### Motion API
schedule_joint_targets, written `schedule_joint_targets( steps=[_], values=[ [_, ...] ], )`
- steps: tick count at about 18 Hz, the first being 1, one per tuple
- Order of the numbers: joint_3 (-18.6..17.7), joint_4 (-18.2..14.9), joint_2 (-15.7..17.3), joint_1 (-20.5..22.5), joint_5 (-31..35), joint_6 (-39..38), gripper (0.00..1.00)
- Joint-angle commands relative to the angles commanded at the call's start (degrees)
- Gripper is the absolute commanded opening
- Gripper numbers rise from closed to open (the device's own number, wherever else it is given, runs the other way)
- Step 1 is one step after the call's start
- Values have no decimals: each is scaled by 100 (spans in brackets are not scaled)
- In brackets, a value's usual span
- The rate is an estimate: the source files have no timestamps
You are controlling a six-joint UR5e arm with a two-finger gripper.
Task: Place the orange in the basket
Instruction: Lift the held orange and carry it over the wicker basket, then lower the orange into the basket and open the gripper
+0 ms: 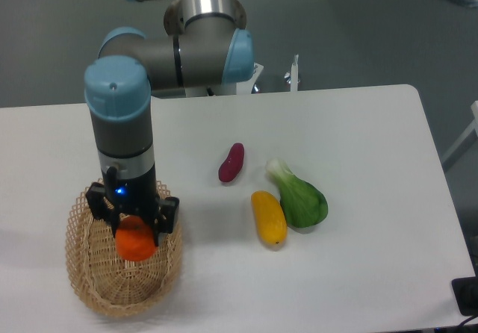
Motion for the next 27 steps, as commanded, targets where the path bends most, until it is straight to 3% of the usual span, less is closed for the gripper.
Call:
schedule_joint_targets(
  steps=[10,27],
  values=[
    [-132,9,-369,-316,193,273,73],
    [-229,62,-844,-466,387,326,75]
  ],
)
